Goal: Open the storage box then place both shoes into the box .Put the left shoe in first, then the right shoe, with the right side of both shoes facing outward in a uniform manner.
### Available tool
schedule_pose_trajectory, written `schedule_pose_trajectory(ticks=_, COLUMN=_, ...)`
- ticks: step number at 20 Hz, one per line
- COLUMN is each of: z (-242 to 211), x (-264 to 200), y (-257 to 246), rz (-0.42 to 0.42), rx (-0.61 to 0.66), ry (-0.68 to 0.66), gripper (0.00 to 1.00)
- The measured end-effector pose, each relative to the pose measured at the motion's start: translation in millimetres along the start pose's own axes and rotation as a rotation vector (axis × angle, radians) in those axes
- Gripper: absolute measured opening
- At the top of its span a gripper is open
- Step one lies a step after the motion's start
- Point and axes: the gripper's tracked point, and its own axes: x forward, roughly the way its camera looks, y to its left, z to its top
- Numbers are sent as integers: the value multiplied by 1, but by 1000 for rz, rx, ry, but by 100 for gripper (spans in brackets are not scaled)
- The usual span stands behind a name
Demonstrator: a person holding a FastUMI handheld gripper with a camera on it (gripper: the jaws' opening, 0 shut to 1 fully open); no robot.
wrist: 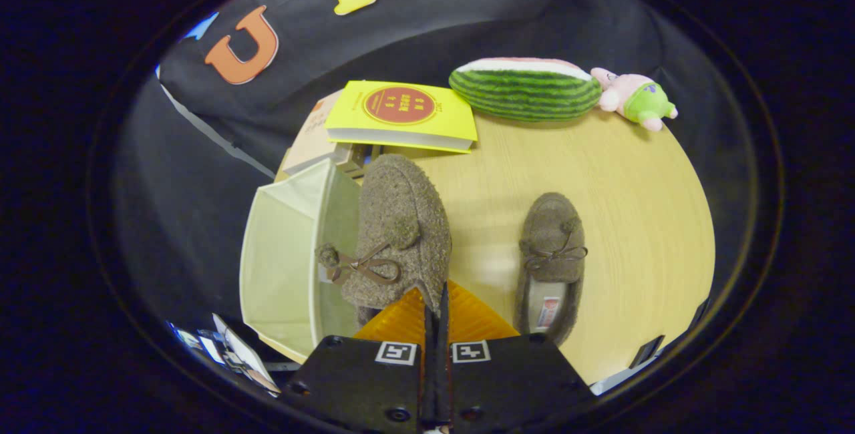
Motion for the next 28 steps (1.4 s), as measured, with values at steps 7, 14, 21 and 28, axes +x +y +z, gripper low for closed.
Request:
schedule_pose_trajectory(ticks=7, z=16, x=-34, y=88, rz=114, rx=18, ry=-82, gripper=6)
schedule_pose_trajectory(ticks=14, z=10, x=2, y=164, rz=136, rx=114, ry=-153, gripper=6)
schedule_pose_trajectory(ticks=21, z=-24, x=77, y=185, rz=63, rx=102, ry=-150, gripper=6)
schedule_pose_trajectory(ticks=28, z=-51, x=129, y=192, rz=13, rx=19, ry=-117, gripper=6)
